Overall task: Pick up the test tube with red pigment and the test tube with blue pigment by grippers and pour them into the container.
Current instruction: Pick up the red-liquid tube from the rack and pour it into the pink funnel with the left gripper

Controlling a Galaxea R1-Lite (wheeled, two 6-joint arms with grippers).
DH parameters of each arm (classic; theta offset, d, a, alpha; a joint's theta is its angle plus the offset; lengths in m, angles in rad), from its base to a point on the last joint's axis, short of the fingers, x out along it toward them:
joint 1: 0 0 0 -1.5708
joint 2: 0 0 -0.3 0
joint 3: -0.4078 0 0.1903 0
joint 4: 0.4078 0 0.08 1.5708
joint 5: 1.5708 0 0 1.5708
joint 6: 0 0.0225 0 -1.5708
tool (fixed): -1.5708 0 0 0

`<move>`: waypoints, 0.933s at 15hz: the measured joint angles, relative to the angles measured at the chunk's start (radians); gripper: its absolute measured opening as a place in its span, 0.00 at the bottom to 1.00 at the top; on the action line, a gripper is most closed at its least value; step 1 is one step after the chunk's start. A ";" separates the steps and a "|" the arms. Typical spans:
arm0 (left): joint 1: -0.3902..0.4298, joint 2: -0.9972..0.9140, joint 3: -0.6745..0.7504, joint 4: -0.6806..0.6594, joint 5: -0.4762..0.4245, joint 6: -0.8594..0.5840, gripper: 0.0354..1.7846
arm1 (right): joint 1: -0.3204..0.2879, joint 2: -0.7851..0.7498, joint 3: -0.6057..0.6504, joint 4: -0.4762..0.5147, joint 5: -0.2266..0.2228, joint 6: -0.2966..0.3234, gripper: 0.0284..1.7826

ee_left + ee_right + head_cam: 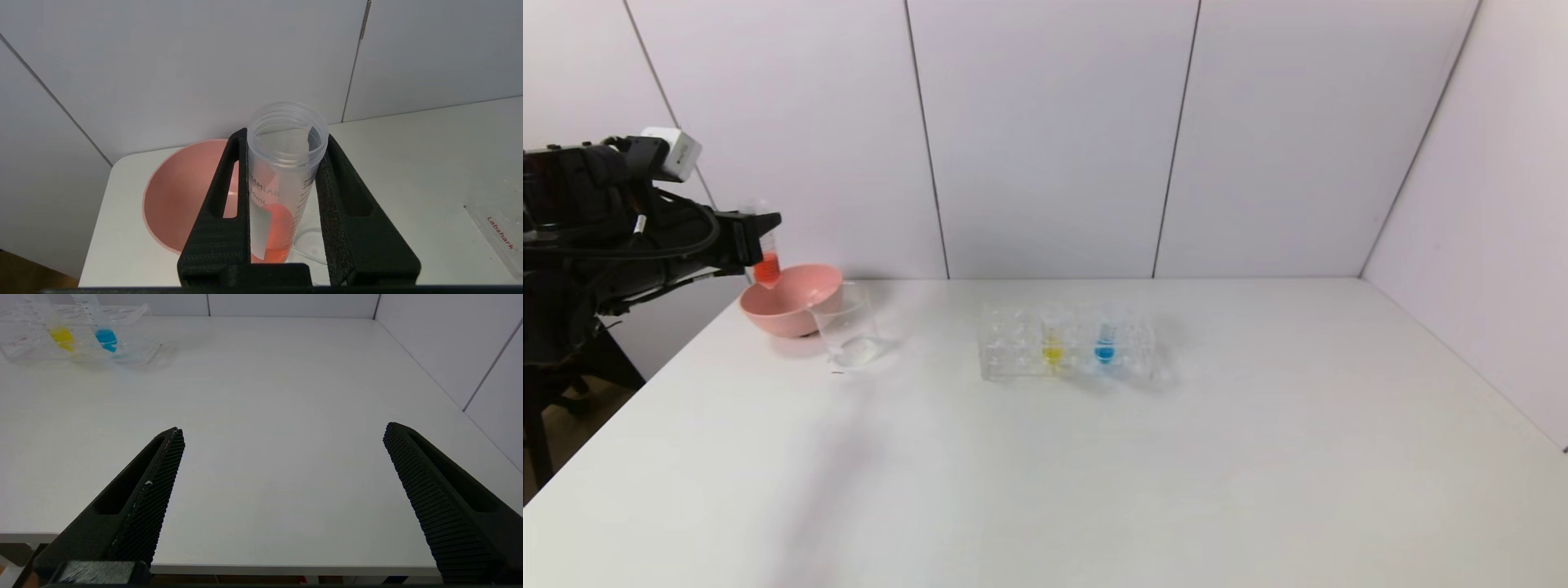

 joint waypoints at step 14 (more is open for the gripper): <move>0.065 0.027 -0.267 0.507 -0.108 0.376 0.26 | 0.000 0.000 0.000 0.000 0.000 0.000 1.00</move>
